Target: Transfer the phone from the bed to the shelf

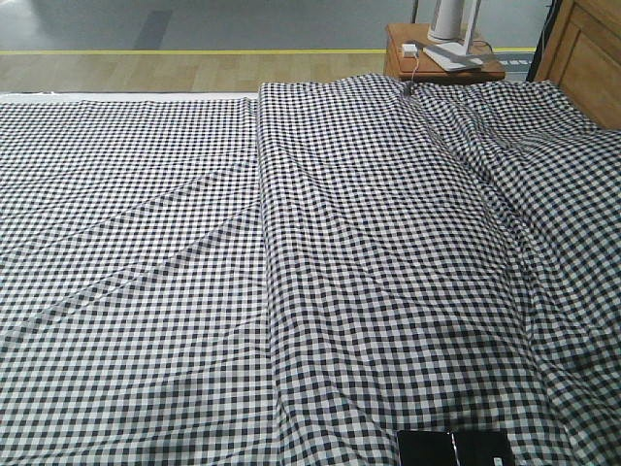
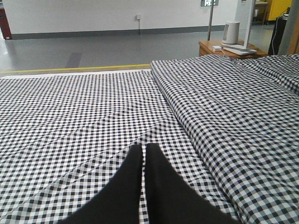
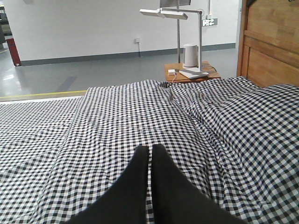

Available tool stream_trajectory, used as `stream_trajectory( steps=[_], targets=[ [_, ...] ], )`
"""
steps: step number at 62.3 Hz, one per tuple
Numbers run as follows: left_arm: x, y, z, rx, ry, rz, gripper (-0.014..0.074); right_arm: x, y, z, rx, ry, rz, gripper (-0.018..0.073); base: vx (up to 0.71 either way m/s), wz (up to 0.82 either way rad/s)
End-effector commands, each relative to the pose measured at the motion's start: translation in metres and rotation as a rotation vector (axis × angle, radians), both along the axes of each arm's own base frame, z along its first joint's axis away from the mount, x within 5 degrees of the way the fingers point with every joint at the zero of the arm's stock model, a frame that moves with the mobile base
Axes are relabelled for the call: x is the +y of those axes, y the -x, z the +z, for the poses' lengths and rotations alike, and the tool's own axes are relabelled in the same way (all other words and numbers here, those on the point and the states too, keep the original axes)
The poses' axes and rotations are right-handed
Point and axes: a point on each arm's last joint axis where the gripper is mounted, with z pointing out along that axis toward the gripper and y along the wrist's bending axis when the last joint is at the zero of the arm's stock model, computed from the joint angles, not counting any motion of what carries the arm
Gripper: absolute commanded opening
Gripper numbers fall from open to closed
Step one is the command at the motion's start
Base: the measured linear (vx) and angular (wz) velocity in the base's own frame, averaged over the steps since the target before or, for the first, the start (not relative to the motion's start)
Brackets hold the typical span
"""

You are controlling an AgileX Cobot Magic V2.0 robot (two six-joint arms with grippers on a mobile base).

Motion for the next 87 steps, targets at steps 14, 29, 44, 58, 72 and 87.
stream_trajectory(
  steps=[14, 29, 44, 58, 72, 87],
  targets=[
    [0.0007, -0.0006, 0.0062, -0.073, 0.017, 0.010, 0.0001, -0.0011, 0.0000, 0.0053, -0.080, 0.012, -0.014, -0.0004, 0.00, 0.00],
    [0.0007, -0.0006, 0.0062, -0.073, 0.017, 0.010, 0.0001, -0.0011, 0.0000, 0.0053, -0.080, 0.012, -0.014, -0.0004, 0.00, 0.00],
    [0.0007, -0.0006, 0.0062, -0.073, 0.017, 0.010, 0.0001, -0.0011, 0.0000, 0.0053, -0.080, 0.012, -0.014, -0.0004, 0.00, 0.00],
    [0.0007, -0.0006, 0.0062, -0.073, 0.017, 0.010, 0.0001, -0.0011, 0.0000, 0.0053, -0.080, 0.012, -0.014, -0.0004, 0.00, 0.00],
    [0.0007, -0.0006, 0.0062, -0.073, 0.017, 0.010, 0.0001, -0.0011, 0.0000, 0.0053, -0.080, 0.012, -0.014, -0.0004, 0.00, 0.00],
    [0.0007, -0.0006, 0.0062, -0.073, 0.017, 0.010, 0.0001, -0.0011, 0.0000, 0.0055, -0.081, 0.010, -0.014, -0.0004, 0.00, 0.00]
  ],
)
